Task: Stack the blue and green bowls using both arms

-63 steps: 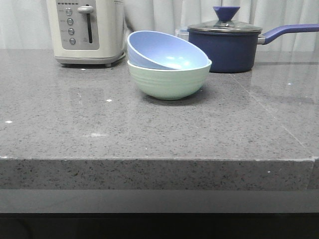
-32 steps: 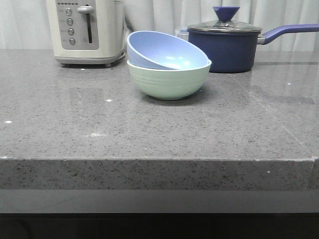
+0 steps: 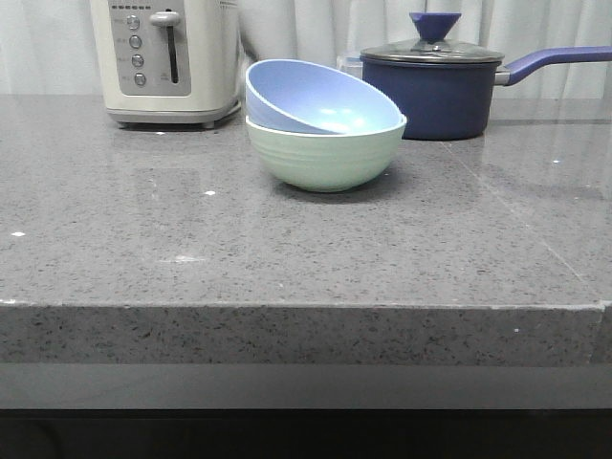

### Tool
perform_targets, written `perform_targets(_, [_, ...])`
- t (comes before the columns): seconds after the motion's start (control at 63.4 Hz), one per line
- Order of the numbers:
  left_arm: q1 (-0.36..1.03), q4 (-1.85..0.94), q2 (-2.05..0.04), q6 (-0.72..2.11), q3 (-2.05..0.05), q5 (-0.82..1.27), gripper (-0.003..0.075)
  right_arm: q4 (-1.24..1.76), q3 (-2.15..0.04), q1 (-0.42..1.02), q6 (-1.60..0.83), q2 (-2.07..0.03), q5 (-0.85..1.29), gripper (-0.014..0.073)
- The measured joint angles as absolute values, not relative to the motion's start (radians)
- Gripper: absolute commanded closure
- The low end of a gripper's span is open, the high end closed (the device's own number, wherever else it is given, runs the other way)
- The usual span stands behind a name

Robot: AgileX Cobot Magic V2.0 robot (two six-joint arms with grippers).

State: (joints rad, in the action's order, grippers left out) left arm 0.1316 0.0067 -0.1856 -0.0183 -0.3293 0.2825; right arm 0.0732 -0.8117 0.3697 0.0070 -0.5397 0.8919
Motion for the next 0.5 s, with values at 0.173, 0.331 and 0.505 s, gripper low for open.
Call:
perform_targets(0.173, [0.077, -0.014, -0.039, -0.018, -0.088, 0.141, 0.074, 0.073, -0.812, 0.37, 0.007, -0.54, 0.892, 0.0657])
perform_targets(0.331, [0.073, -0.066, 0.005, -0.018, 0.005, 0.112, 0.074, 0.073, -0.812, 0.37, 0.007, -0.54, 0.892, 0.0657])
perform_targets(0.505, [0.073, -0.085, 0.005, -0.018, 0.005, 0.091, 0.074, 0.073, -0.81, 0.37, 0.007, -0.537, 0.892, 0.0657])
